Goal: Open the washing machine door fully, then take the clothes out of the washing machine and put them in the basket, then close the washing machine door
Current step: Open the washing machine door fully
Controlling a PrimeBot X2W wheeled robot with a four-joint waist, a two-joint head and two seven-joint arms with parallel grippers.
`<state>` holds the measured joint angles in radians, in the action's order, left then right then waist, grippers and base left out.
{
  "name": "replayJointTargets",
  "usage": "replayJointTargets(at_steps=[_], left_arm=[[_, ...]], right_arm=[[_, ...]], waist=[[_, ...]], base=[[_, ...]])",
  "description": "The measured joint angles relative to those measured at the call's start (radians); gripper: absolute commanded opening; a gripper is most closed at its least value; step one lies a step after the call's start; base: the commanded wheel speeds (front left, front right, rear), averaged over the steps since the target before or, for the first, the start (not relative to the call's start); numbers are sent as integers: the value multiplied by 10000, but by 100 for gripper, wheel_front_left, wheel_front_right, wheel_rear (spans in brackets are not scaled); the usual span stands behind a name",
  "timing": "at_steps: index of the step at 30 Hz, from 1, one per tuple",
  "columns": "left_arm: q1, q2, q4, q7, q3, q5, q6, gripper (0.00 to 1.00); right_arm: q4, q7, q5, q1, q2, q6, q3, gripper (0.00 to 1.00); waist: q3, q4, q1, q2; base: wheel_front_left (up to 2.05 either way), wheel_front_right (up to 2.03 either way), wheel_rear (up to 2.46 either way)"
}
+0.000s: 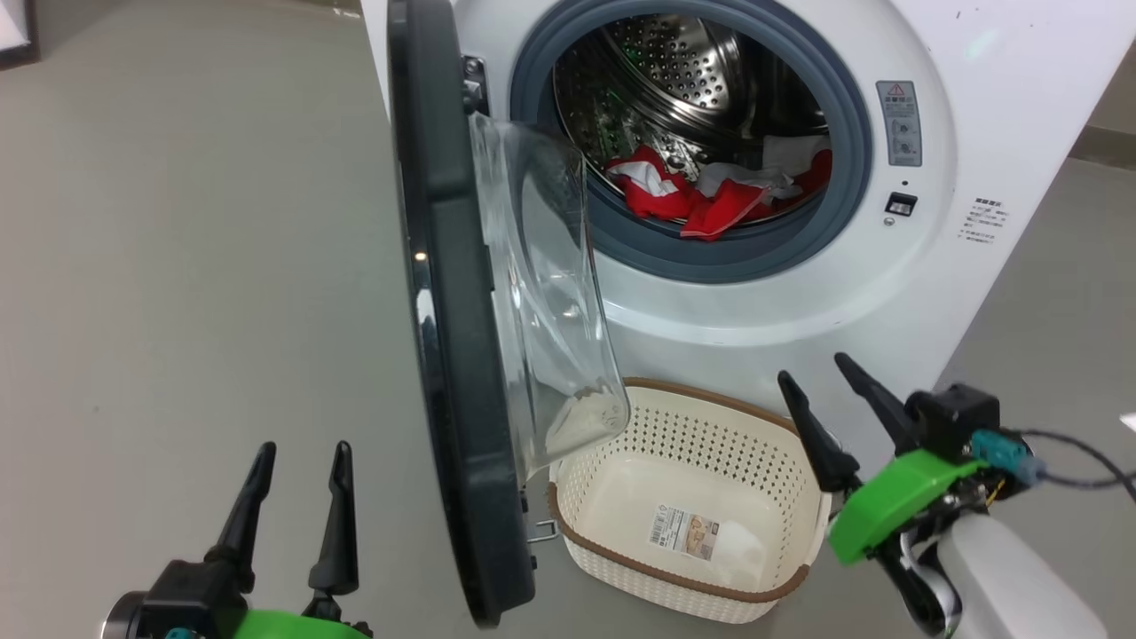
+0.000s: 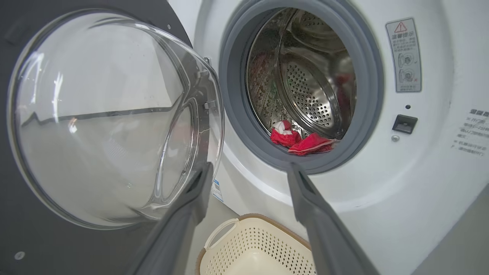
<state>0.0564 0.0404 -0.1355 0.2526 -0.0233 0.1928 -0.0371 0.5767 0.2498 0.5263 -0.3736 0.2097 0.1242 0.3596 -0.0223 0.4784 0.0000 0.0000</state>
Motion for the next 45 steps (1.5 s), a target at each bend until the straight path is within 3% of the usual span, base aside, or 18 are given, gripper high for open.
replayJointTargets(at_steps=[5, 10, 38, 45], left_arm=[[0, 2, 29, 0, -2, 2, 0, 100], [1, 0, 38, 0, -12, 4, 0, 100], [2, -2, -25, 0, 88, 6, -63, 100], [2, 0, 0, 0, 222, 6, 322, 100]], right_arm=[[-1275, 0, -1845, 1220, -777, 2, -1609, 100], [-2336, 25, -2523, 1986, -1183, 2, -2428, 100], [-2454, 27, -2813, 2524, -1532, 2, -2824, 100], [-2422, 27, -2796, 2524, -1538, 2, -2790, 100]], waist=[[54, -123, 0, 0], [102, -164, 0, 0], [128, -232, 0, 1], [125, -229, 0, 0]], base=[[0, 0, 0], [0, 0, 0], [0, 0, 0], [0, 0, 0]])
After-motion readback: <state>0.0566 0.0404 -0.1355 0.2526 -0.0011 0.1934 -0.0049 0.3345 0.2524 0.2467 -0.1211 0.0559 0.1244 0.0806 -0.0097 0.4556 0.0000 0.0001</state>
